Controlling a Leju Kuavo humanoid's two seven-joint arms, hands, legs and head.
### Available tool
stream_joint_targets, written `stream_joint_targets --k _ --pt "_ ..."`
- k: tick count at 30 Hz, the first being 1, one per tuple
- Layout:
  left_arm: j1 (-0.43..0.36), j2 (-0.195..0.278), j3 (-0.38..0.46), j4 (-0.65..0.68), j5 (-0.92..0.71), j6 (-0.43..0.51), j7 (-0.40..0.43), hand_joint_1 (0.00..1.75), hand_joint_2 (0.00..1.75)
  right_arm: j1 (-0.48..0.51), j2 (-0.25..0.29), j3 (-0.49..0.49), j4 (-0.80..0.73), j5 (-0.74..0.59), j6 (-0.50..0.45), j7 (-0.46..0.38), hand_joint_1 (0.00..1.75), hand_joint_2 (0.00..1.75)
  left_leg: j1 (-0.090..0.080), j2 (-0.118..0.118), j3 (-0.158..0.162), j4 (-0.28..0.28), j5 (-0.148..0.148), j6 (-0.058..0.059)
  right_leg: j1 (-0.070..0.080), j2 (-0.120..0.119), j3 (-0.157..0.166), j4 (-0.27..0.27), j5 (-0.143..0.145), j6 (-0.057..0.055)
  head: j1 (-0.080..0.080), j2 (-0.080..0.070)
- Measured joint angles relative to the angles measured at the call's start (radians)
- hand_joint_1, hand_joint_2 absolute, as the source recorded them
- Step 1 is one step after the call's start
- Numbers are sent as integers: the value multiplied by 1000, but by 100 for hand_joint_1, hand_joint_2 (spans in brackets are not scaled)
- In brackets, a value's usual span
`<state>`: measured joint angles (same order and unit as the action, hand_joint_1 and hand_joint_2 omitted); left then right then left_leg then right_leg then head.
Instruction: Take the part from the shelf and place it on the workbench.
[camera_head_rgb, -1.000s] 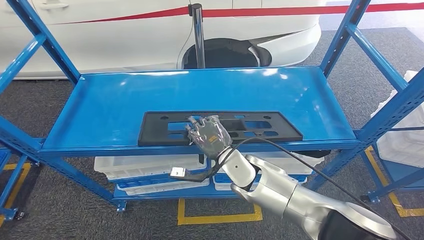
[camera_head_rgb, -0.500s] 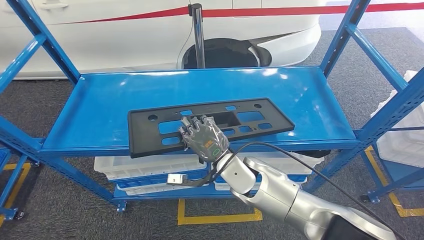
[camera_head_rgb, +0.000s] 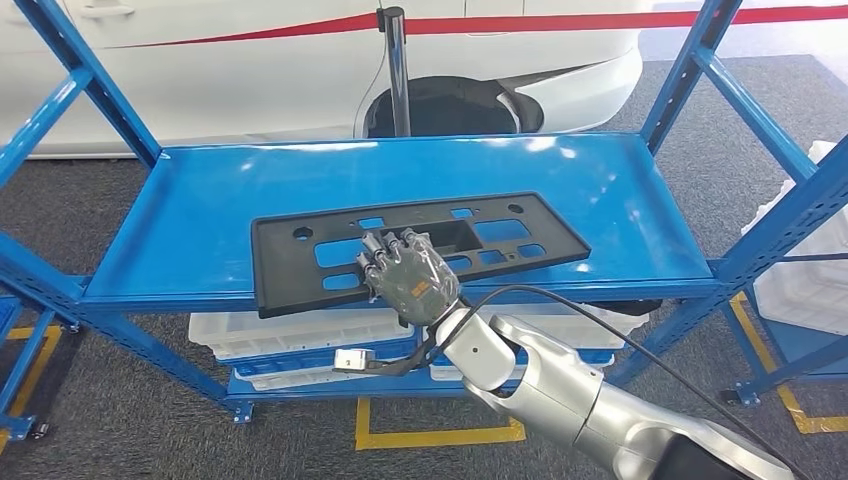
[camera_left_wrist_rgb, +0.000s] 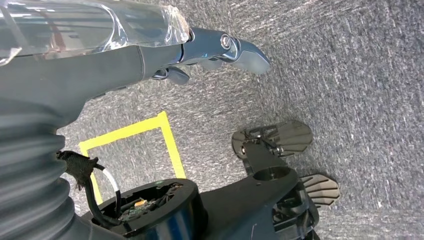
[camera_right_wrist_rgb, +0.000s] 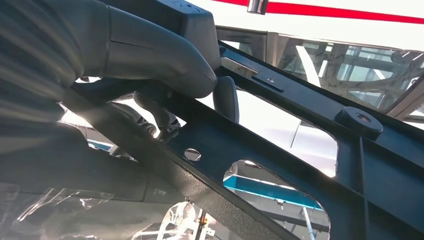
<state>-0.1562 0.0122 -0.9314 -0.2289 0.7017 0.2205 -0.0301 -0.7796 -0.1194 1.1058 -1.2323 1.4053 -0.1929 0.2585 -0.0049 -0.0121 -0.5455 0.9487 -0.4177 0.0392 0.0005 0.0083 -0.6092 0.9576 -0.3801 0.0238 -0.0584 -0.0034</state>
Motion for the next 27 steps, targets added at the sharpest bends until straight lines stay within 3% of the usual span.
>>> stream_joint_targets --k 5,7,9,10,11,12,14,15,17,20,22,24,25,26,27 --pt "-1 -1 -3 0 -1 -2 0 0 175 0 -4 -4 -5 0 1 0 175 175 4 3 4 -12 17 12 -2 1 -2 7 -6 15 0 0" --pt "-3 -3 -6 0 -1 -2 0 0 175 0 -7 -7 -8 0 1 0 175 175 12 6 7 -23 28 16 -3 0 -31 83 -63 24 2 0" --pt "-4 -4 -7 0 -1 -2 0 0 175 4 -11 -8 -9 1 3 -1 175 175 14 7 5 -24 31 17 -10 0 -83 221 -135 35 3 0" --pt "-4 -4 -8 0 -1 -2 0 0 175 8 -13 -9 -9 1 3 -1 175 175 16 8 4 -23 31 16 -15 0 -100 272 -152 41 3 0" --pt "-4 -4 -9 0 -1 -2 0 0 175 11 -16 -9 -9 1 4 -1 175 175 18 8 3 -22 32 14 -21 -1 -101 288 -151 47 3 0" --pt "-4 -5 -11 0 -1 -2 0 0 175 13 -17 -9 -9 1 4 -1 175 175 22 8 1 -21 33 11 -27 -2 -81 262 -131 54 3 0" --pt "-6 -6 -14 0 -1 -3 0 0 175 14 -20 -10 -9 1 4 -1 175 175 28 7 -4 -13 31 -1 -38 -4 1 122 -77 70 3 0" --pt "-8 -6 -15 0 -1 -3 0 0 175 14 -20 -11 -9 1 4 -1 175 175 29 5 -9 -8 31 -10 -40 0 32 67 -57 71 4 0" --pt "-11 -5 -16 0 -1 -2 0 0 175 13 -21 -13 -10 1 4 -1 175 175 26 2 -20 1 32 -25 -40 7 49 24 -53 60 4 0" --pt "-10 -6 -16 0 -1 -3 0 0 175 13 -22 -14 -12 2 4 -2 175 175 32 2 -38 17 27 -40 -37 8 27 29 -44 27 3 0" --pt "-10 -6 -16 0 -1 -3 0 0 175 13 -22 -14 -14 2 4 -2 175 175 36 5 -71 96 -37 -44 -34 5 12 27 -31 7 2 0" --pt "-12 -7 -17 0 -1 -3 0 0 175 13 -23 -14 -15 2 5 -2 175 175 34 7 -120 238 -126 -43 -28 3 -5 28 -19 -6 2 0" --pt "-12 -7 -17 0 -2 -3 0 0 175 14 -23 -14 -15 2 5 -2 175 175 32 6 -136 296 -154 -42 -25 3 -14 28 -12 -11 2 0" --pt "-12 -7 -17 0 -2 -3 0 0 175 15 -23 -14 -15 3 6 -2 175 175 30 6 -136 320 -162 -40 -22 3 -23 28 -5 -13 2 0" --pt "-13 -7 -17 0 -2 -4 1 0 175 15 -23 -14 -15 3 7 -2 175 175 29 7 -116 304 -152 -37 -20 4 -32 28 2 -14 2 0"
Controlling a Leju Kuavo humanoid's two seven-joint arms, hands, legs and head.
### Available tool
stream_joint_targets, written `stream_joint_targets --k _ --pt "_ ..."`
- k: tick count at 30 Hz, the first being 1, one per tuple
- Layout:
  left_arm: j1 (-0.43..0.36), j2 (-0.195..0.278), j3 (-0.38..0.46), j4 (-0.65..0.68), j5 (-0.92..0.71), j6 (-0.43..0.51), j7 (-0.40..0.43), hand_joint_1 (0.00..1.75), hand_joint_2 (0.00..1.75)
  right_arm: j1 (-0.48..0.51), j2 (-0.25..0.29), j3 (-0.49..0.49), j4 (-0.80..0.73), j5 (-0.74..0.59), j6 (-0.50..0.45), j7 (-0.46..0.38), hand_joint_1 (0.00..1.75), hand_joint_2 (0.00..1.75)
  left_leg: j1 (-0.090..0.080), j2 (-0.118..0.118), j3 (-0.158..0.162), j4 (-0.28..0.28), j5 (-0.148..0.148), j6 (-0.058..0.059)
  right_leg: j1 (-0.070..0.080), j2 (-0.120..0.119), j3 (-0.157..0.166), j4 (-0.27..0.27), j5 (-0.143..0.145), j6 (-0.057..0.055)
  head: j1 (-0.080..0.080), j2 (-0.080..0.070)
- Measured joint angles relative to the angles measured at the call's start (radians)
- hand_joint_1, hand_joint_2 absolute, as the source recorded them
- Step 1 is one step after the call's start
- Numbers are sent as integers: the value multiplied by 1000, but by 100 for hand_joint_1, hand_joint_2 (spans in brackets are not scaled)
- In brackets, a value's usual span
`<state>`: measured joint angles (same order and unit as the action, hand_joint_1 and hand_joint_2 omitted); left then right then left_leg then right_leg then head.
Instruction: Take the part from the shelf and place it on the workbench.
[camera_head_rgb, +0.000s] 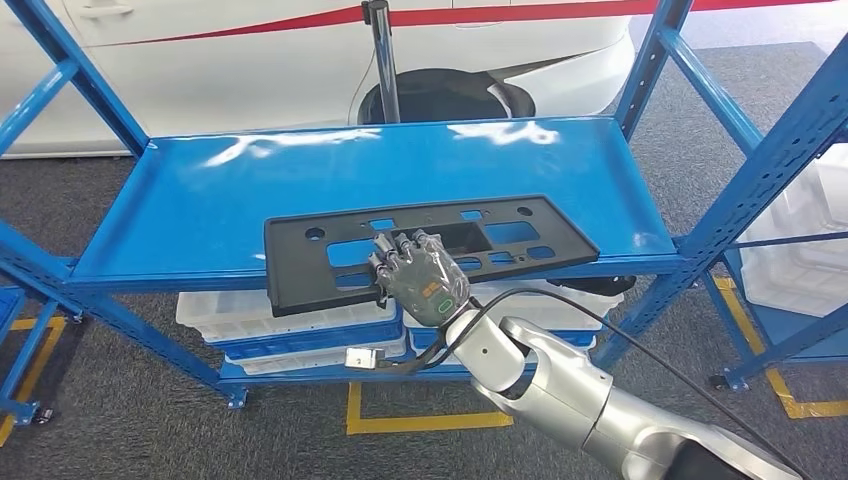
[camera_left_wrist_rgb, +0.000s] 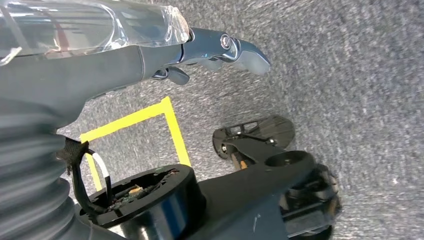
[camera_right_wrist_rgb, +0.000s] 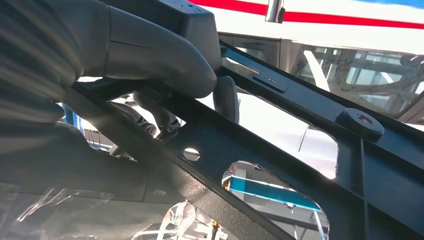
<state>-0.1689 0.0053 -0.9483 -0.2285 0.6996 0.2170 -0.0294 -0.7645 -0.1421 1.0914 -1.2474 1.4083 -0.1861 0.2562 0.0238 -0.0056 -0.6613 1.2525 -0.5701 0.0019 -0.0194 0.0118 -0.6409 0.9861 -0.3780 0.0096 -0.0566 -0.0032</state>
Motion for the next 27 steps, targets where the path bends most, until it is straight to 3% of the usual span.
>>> stream_joint_targets --k 3,5,7,8,9,10,12,13,14,15,16,18,20,23,25,27 --pt "-4 0 0 0 0 0 2 0 175 -1 0 -1 -1 4 1 1 175 175 -7 0 139 -208 65 12 3 1 -21 0 22 5 0 0" --pt "-8 0 0 0 -1 0 2 0 175 -1 0 -1 -2 6 2 1 175 175 -14 0 184 -289 83 18 3 0 -26 -2 37 16 0 0" --pt "-9 0 0 0 -1 -1 3 0 175 -2 0 -2 -2 8 4 0 175 175 -19 -1 175 -298 98 24 2 -1 -28 -11 54 30 0 0" --pt "-10 -1 0 0 -1 -1 3 0 175 -2 -1 -2 -2 9 5 0 175 175 -18 0 171 -304 109 30 1 -1 -32 -11 53 36 -1 0" --pt "-10 -1 0 0 -1 -1 3 0 175 -2 -2 -2 -2 12 7 -1 175 175 -15 1 165 -311 124 37 1 -2 -39 1 34 40 0 0" --pt "-11 -2 0 0 -1 -1 3 0 175 -3 -3 -2 -2 14 9 -1 175 175 -12 2 157 -317 139 42 1 -3 -51 34 -4 44 1 0" --pt "-11 -2 0 0 -2 -1 3 0 175 -4 -5 -2 -2 17 12 -2 175 175 -9 4 134 -320 162 48 -1 -4 -84 159 -109 50 3 0" --pt "-11 -2 -1 0 -2 -1 3 0 175 -4 -6 -2 -2 17 14 -2 175 175 -9 5 121 -319 173 47 -2 -4 -97 229 -148 54 3 0" --pt "-11 -2 -2 0 -3 -1 3 0 175 -3 -7 -2 -2 18 15 -2 175 175 -9 6 107 -318 183 44 -5 -4 -102 281 -165 58 3 0" --pt "-10 -3 -2 0 -3 -2 3 0 175 -3 -8 -2 -2 18 16 -2 175 175 -7 6 93 -317 193 41 -7 -5 -94 303 -159 62 3 0" --pt "-10 -3 -3 0 -4 -2 3 0 175 -3 -9 -2 -2 18 17 -2 175 175 -4 7 80 -314 202 36 -11 -5 -66 286 -139 67 3 0" --pt "-11 -2 -4 0 -4 -2 3 0 175 -5 -10 -2 -3 18 17 -2 175 175 -2 6 54 -300 214 24 -22 -6 40 155 -104 79 4 0" --pt "-13 -1 -5 0 -7 -2 3 0 175 -8 -10 -2 -7 19 18 -3 175 175 -3 5 33 -282 224 9 -23 -2 113 43 -109 72 2 0" --pt "-10 -1 -6 0 -10 -2 4 0 175 -7 -10 -2 -11 23 21 -4 175 175 5 4 17 -276 241 -10 -13 -1 105 25 -105 37 -1 0" --pt "-5 -1 -7 0 -11 -2 4 0 175 -7 -10 -2 -12 25 23 -3 175 175 11 4 -6 -228 192 -15 -9 -5 86 24 -87 13 -2 0" --pt "-3 -3 -8 0 -13 -2 4 0 175 -8 -10 -2 -14 26 26 -3 175 175 10 5 -47 -103 93 -14 -5 -6 60 24 -66 -1 -3 0"
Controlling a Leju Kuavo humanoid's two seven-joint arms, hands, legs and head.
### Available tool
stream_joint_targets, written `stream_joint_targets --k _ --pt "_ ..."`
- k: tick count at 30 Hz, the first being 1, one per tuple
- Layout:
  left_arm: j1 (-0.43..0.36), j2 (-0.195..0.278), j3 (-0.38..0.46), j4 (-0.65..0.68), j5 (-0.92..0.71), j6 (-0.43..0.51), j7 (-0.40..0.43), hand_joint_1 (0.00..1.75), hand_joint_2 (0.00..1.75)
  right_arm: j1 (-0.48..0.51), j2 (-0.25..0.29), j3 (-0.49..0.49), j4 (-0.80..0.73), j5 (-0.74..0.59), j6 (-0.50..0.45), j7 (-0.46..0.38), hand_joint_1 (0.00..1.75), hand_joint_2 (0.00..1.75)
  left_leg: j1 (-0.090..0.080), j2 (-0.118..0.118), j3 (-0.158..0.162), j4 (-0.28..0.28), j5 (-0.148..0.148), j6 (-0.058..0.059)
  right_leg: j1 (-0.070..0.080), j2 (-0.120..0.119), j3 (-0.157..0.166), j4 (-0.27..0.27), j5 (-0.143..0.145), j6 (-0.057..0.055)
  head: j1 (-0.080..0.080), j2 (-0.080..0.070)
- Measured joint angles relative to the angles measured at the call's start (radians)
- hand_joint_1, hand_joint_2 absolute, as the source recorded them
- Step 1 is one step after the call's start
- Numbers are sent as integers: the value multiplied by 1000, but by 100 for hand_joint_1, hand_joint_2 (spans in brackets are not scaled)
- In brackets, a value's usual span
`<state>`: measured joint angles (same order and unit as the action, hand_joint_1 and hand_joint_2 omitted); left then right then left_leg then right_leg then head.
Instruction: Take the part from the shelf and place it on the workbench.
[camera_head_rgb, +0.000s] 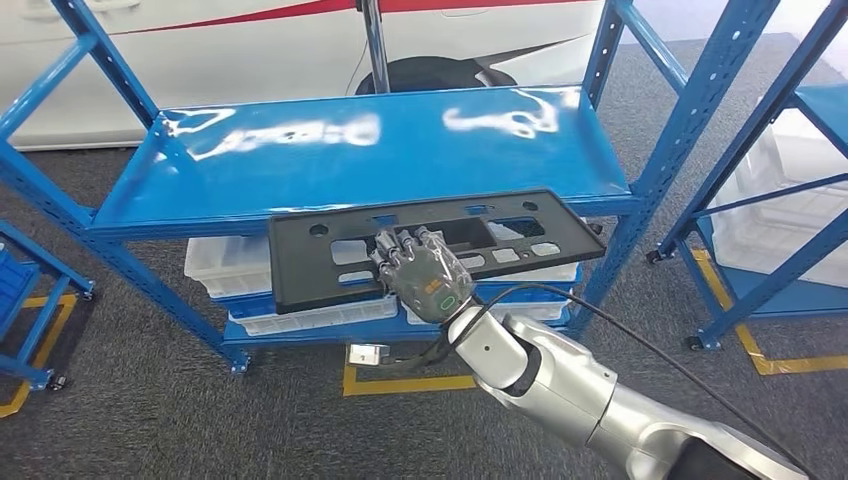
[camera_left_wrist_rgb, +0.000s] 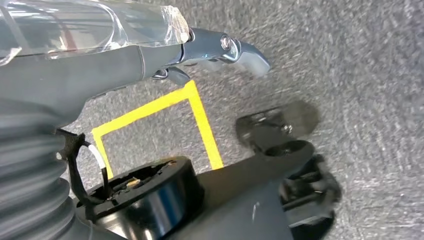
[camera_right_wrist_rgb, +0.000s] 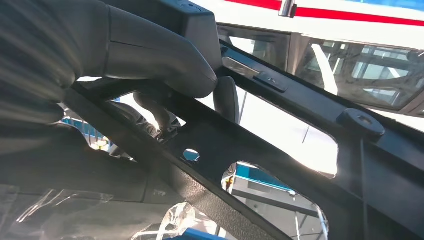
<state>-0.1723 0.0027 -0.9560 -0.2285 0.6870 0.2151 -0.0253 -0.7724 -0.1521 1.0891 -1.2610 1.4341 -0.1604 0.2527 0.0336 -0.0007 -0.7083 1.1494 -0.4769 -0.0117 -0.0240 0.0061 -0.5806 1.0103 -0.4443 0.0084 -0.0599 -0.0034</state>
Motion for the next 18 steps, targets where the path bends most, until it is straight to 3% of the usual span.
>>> stream_joint_targets --k 1,2,3,4,6,8,9,11,12,13,16,17,18 --pt "0 -1 0 0 -1 0 0 0 175 0 0 0 0 1 2 0 175 175 -2 0 -17 69 -39 2 4 0 -14 0 10 -3 0 0" --pt "-1 -1 0 0 -1 0 0 0 175 1 0 0 0 1 3 0 175 175 -5 0 -23 120 -59 5 8 0 -28 1 21 -5 -1 0" --pt "-1 -1 0 0 -1 0 0 0 175 2 -1 0 0 2 3 0 175 175 -10 0 -13 138 -58 10 12 0 -42 1 32 -6 -1 0" --pt "-1 -1 0 0 -1 0 0 0 175 2 -2 0 0 2 4 0 175 175 -15 -1 15 119 -40 17 14 0 -54 1 42 -6 -1 0" --pt "-3 0 -1 0 -2 0 0 0 175 2 -3 0 -3 3 4 0 175 175 -30 -1 116 -9 -5 39 17 0 -73 1 60 -4 -1 0" --pt "-8 1 -1 0 -1 0 0 0 175 1 -4 0 -7 5 4 0 175 175 -44 0 197 -135 -4 55 18 -1 -83 -1 78 3 0 0" --pt "-10 2 -1 0 -1 1 0 0 175 0 -4 0 -9 6 3 0 175 175 -49 1 211 -165 -9 59 16 -2 -85 -3 87 8 0 0" --pt "-12 2 -1 0 1 1 0 0 175 0 -4 0 -11 9 4 0 175 175 -49 2 206 -182 8 63 14 -3 -89 -11 104 21 0 0" --pt "-12 2 -1 0 1 1 0 0 175 -1 -5 -1 -12 9 3 0 175 175 -47 2 202 -191 23 67 14 -3 -94 -8 98 27 0 0" --pt "-12 2 -1 0 2 2 0 0 175 -1 -6 -1 -13 8 3 0 175 175 -44 4 194 -201 40 71 15 -3 -103 10 71 32 0 0" --pt "-13 1 -1 0 2 3 0 0 175 -2 -9 -2 -13 -5 3 0 175 175 -40 6 159 -209 82 76 13 -2 -148 169 -68 46 3 0" --pt "-12 0 -1 0 2 2 0 0 175 -1 -10 -2 -12 -13 3 0 175 175 -39 6 145 -208 94 74 11 -2 -156 226 -90 50 3 0" --pt "-12 0 -2 0 2 2 0 0 175 1 -11 -2 -12 -22 4 0 175 175 -37 7 129 -207 105 72 9 -2 -152 260 -91 53 3 0"
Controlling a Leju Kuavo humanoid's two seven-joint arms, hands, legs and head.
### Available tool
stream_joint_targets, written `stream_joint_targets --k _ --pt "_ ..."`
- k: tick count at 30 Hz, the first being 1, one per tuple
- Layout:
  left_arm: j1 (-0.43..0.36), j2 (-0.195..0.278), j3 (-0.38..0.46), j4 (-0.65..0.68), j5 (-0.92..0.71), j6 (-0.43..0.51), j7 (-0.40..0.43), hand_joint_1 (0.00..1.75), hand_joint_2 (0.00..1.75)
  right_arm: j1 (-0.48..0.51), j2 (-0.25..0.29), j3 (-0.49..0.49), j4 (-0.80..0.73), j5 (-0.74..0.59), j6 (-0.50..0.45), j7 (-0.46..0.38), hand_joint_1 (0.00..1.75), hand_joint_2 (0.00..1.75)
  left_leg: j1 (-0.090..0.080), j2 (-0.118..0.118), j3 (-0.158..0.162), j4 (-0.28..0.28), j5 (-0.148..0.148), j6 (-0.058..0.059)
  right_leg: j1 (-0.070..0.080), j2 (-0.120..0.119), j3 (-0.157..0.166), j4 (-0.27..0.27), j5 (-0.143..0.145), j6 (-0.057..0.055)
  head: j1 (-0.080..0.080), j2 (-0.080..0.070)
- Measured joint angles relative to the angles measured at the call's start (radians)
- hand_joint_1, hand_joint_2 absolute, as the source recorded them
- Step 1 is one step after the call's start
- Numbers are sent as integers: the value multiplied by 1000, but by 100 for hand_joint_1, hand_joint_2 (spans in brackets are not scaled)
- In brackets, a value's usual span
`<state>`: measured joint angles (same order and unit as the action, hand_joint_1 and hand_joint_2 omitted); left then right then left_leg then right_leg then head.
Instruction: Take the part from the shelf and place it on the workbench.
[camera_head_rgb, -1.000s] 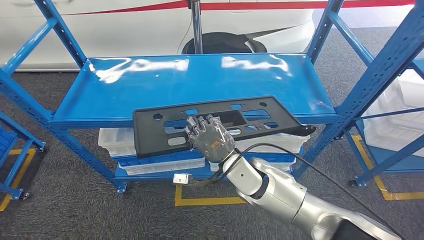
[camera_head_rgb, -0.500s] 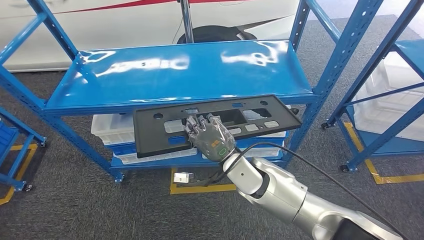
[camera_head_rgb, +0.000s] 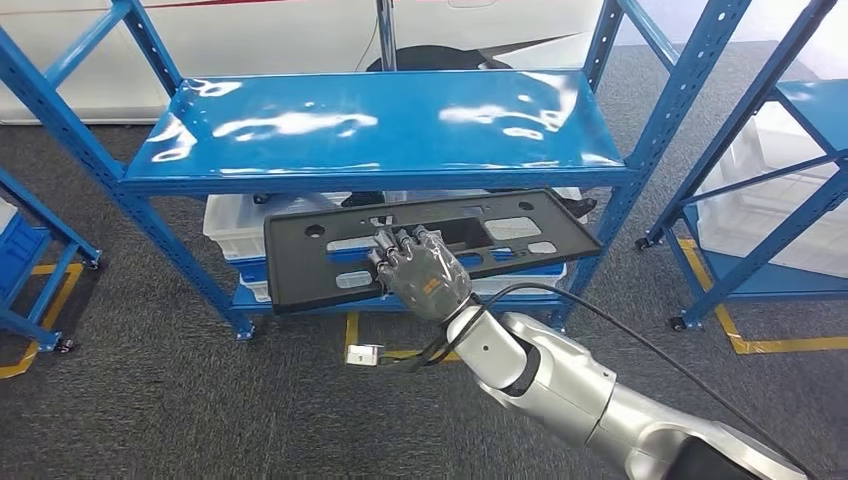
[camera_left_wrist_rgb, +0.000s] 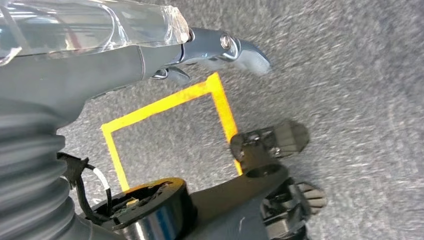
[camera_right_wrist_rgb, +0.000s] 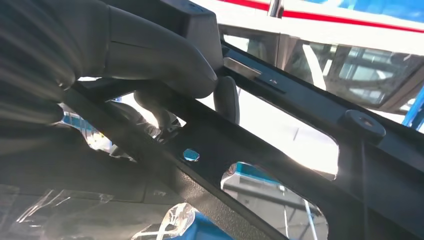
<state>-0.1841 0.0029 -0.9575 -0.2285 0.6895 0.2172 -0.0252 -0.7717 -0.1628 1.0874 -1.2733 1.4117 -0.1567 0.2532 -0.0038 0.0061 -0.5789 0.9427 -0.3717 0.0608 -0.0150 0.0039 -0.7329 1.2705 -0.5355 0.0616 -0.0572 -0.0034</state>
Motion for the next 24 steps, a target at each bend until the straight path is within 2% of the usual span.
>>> stream_joint_targets --k 1,2,3,4,5,6,8,9,10,11,13,14,15,16,17,18,19,20,21,22,24 --pt "0 0 0 0 1 0 0 0 175 1 -1 0 0 -9 1 0 175 175 2 0 -15 1 11 -3 -3 0 20 0 17 4 0 0" --pt "0 0 0 0 2 0 0 0 175 2 -1 -1 0 -16 2 0 175 175 5 0 -30 4 22 -8 -8 0 60 -37 41 9 0 0" --pt "0 0 0 0 4 0 0 0 175 2 -1 -3 0 -22 3 1 175 175 6 0 -43 8 30 -14 -13 0 113 -102 53 14 0 0" --pt "-1 1 0 0 5 0 0 0 175 1 0 -5 0 -26 4 1 175 175 6 0 -54 13 38 -21 -15 1 166 -175 53 15 0 0" --pt "-1 1 0 0 7 0 0 0 175 -1 1 -7 0 -29 4 2 175 175 5 -1 -63 18 45 -28 -15 3 204 -233 47 12 0 0" --pt "-2 2 0 0 8 0 0 0 175 -2 1 -8 0 -34 4 3 175 175 5 -1 -69 20 53 -34 -13 4 222 -267 37 4 -1 0" --pt "1 2 0 0 9 1 0 0 175 -2 2 -10 2 -49 6 5 175 175 8 -2 -77 20 70 -44 -7 3 216 -278 44 -20 -3 0" --pt "4 2 0 0 10 1 0 0 175 -3 2 -11 4 -55 7 6 175 175 12 -2 -83 27 63 -48 -5 2 208 -278 53 -31 -3 0" --pt "7 2 0 0 10 1 0 0 175 -3 3 -11 5 -62 6 7 175 175 15 -3 -93 49 36 -53 -5 0 199 -279 63 -42 -4 0" --pt "9 1 0 0 10 0 0 0 175 -5 4 -12 7 -67 5 8 175 175 17 -3 -109 94 -8 -57 -6 -1 186 -280 75 -50 -4 0" --pt "11 0 0 0 9 0 1 0 175 -7 6 -14 9 -76 2 10 175 175 17 -3 -149 234 -112 -63 -4 -1 157 -279 97 -57 -5 0" --pt "11 0 0 0 8 0 1 0 175 -7 6 -14 10 -79 1 10 175 175 17 -3 -162 299 -142 -64 -2 -1 141 -279 109 -58 -6 0" --pt "11 0 0 0 8 0 1 0 175 -7 7 -14 12 -83 0 10 175 175 17 -3 -160 336 -151 -63 -1 -1 126 -278 120 -58 -6 0" --pt "11 0 0 0 8 0 1 0 175 -7 7 -14 14 -85 0 9 175 175 16 -4 -140 336 -140 -61 -1 -1 112 -278 130 -56 -6 0" --pt "10 0 0 0 7 0 1 0 175 -7 8 -14 15 -86 0 8 175 175 15 -4 -101 298 -119 -57 -1 -1 99 -278 141 -54 -6 0" --pt "10 1 0 0 7 0 1 0 175 -8 8 -14 16 -87 0 8 175 175 14 -4 -45 230 -100 -51 -1 -1 89 -278 150 -51 -6 0" --pt "8 1 0 0 7 0 1 0 175 -9 8 -15 16 -88 0 7 175 175 10 -4 13 148 -96 -45 0 -1 80 -278 160 -47 -6 0" --pt "6 1 -1 0 6 0 1 0 175 -9 9 -16 16 -90 0 6 175 175 7 -5 58 82 -98 -41 0 -2 75 -279 169 -42 -5 0" --pt "5 2 -1 0 6 0 1 0 175 -11 10 -17 16 -92 0 6 175 175 3 -5 84 36 -106 -36 -1 -3 73 -281 177 -36 -4 0" --pt "3 2 -1 0 5 -1 1 0 175 -11 11 -19 17 -93 0 5 175 175 -1 -5 91 16 -111 -32 -2 -4 72 -285 186 -29 -4 0" --pt "3 2 -1 0 5 -1 1 0 175 -12 11 -20 17 -94 0 4 175 175 -1 -4 80 7 -92 -22 -3 -4 69 -290 195 -16 -4 0"
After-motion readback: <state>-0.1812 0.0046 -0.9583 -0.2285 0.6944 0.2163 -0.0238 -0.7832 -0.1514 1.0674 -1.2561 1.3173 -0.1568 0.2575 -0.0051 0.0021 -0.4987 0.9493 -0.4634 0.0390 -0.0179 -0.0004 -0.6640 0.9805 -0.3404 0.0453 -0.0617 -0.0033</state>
